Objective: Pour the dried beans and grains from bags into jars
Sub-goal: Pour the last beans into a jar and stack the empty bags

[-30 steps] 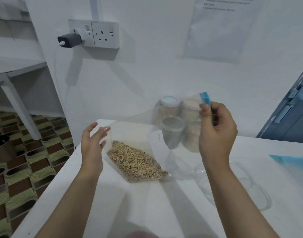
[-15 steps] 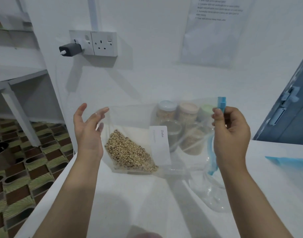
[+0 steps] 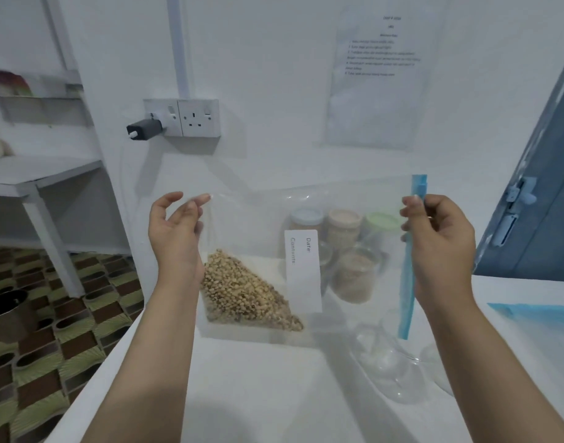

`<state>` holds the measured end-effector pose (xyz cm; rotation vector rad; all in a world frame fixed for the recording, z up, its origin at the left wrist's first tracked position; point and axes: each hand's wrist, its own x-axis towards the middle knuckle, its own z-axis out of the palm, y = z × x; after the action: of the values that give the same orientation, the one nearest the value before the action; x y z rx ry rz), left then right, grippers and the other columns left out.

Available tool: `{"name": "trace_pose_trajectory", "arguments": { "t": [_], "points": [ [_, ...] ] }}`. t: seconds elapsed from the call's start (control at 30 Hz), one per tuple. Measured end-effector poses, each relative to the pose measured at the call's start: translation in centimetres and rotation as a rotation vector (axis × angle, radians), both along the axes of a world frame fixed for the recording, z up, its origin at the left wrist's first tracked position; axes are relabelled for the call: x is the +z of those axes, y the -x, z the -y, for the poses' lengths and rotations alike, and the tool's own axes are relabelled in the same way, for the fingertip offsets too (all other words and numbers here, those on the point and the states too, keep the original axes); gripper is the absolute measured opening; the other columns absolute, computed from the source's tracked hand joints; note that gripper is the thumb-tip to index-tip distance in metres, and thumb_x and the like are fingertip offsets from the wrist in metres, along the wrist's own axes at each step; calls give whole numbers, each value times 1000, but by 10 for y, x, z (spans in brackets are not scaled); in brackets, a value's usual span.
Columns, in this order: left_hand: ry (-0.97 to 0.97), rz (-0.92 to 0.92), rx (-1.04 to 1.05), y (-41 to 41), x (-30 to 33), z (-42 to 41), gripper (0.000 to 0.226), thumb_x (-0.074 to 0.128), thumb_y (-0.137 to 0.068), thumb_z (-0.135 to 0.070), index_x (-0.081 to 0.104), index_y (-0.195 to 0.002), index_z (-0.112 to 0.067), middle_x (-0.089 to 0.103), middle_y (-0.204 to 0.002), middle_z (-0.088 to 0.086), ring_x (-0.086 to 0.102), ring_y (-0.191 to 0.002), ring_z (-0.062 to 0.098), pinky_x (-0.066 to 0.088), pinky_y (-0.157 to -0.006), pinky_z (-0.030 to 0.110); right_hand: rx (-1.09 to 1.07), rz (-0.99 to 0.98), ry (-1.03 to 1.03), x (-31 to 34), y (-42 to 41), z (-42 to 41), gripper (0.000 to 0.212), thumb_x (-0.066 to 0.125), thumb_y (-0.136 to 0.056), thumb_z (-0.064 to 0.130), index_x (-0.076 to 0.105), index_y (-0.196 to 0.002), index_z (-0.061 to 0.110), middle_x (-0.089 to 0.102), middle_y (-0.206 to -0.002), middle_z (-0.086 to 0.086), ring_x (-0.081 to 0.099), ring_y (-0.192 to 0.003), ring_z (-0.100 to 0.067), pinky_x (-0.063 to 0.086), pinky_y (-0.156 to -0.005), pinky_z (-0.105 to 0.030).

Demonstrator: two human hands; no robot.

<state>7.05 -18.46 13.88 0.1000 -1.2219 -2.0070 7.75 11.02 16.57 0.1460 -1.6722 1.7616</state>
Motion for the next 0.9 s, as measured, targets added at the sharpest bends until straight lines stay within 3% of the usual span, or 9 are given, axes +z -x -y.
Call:
{"name": "trace_pose_trajectory", "arguments": {
  "t": [0.17,0.63,0.77,0.9],
  "points": [
    [-34,-48,22,-5,18,-2,21,53,-99,-3,49,-94,-23,75,-95,7,57,-72,6,44,-64,17,38,5,27,7,-6,-4,15,59,-99,26,66,-90,16,64,-76,10,52,-63,-7,50,-66,-29],
    [-92,-53,53,-8,31,2,24,50,-99,0,46,-87,-20,75,-82,2,55,-68,8,39,-57,17,108,-40,4,31,4,-1,14,57,-100,25,64,-92,16,63,-79,8,51,-67,-11,46,-62,-23],
    [-51,-50,25,-3,33,2,28,51,-99,0,41,-82,-21,75,-89,6,55,-70,9,38,-58,18,61,-30,11,19,11,-3,13,60,-98,28,61,-85,26,63,-82,7,52,-70,-12,48,-70,-31],
    [-47,-32,15,6,33,9,31,51,-99,-1,37,-82,-22,75,-88,5,54,-68,9,36,-58,19,18,-13,-33,13,15,-4,12,61,-98,28,62,-86,27,65,-84,10,55,-74,-7,50,-76,-30]
  ]
}}
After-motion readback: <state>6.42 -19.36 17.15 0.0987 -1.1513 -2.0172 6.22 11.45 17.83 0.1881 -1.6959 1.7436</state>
